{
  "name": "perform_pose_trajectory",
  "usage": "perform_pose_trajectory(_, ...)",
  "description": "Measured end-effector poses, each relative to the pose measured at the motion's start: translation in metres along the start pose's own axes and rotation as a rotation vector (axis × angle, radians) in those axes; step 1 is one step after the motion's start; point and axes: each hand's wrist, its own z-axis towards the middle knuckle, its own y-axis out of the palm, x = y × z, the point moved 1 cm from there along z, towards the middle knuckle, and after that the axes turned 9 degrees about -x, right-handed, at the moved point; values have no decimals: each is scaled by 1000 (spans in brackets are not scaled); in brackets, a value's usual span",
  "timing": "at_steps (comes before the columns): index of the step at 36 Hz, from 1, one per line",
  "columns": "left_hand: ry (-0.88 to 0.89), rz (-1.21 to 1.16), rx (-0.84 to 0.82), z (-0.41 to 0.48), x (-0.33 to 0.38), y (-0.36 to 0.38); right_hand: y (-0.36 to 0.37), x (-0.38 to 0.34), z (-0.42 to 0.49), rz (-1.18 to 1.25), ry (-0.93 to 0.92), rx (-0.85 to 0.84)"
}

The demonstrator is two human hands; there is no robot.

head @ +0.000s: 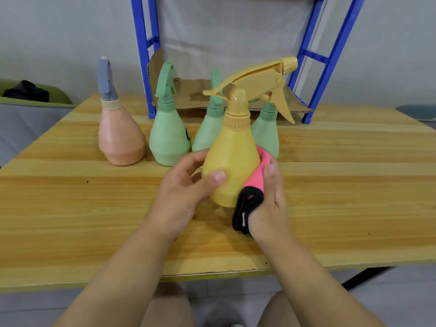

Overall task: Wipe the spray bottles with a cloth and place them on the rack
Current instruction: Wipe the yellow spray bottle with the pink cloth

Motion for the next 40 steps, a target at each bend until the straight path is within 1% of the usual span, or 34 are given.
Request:
perform_pose_trajectory(2, 4, 44, -26, 1, 0, 0, 3, 0, -1, -65, -48, -21)
perform_pose_trajectory(5, 2, 57, -24, 1, 1, -3, 5, 2, 0, -87, -87, -51)
perform_pose_trajectory(7, 0, 3, -9, 1, 3, -4, 5, 2, 0, -99, -117, -59)
perform_pose_trajectory(9, -13, -85, 28, 1, 4, -4, 4, 1, 1, -56, -120, -70)
perform_pose_trajectory(12, -29, -139, 34, 1, 3, -2, 2, 1, 2, 136, -12, -60)
perform_pose_trajectory(14, -24, -134, 9, 1, 2, -1, 0, 3, 1, 168, 50, -51)
perform_pose_trajectory(16, -25, -96, -48, 2, 1, 1, -1, 2, 0, 140, 68, -31)
perform_pose_trajectory(19, -27, 65, -122, 3, -1, 2, 0, -1, 0, 50, 26, -33)
perform_pose_trajectory(22, -18, 115, -83, 4, -1, -2, 2, -2, 1, -19, -21, -30)
perform_pose_trajectory(26, -19, 13, 33, 2, 2, -6, 3, -6, 1, 9, -68, -25)
perform_pose_trajectory(29, -15, -115, 6, 1, 4, -4, 0, -9, 0, 140, 7, -12)
perform_pose_trajectory(31, -27, -131, -21, 1, 3, -3, -2, -8, 0, 159, 48, -8)
perform_pose_trajectory(33, -35, -102, -25, 0, 1, -2, -2, -4, -1, 133, 67, 29)
perform_pose_trajectory(35, -44, -15, -35, 1, -1, -1, -1, -3, 0, 85, 56, 56)
perform_pose_trajectory(38, -48, 150, -69, 2, -2, 0, 1, -1, 0, -27, 24, 47)
perform_pose_trajectory(40, -28, 197, -61, 2, -1, -1, 3, -1, 2, -64, 5, 38)
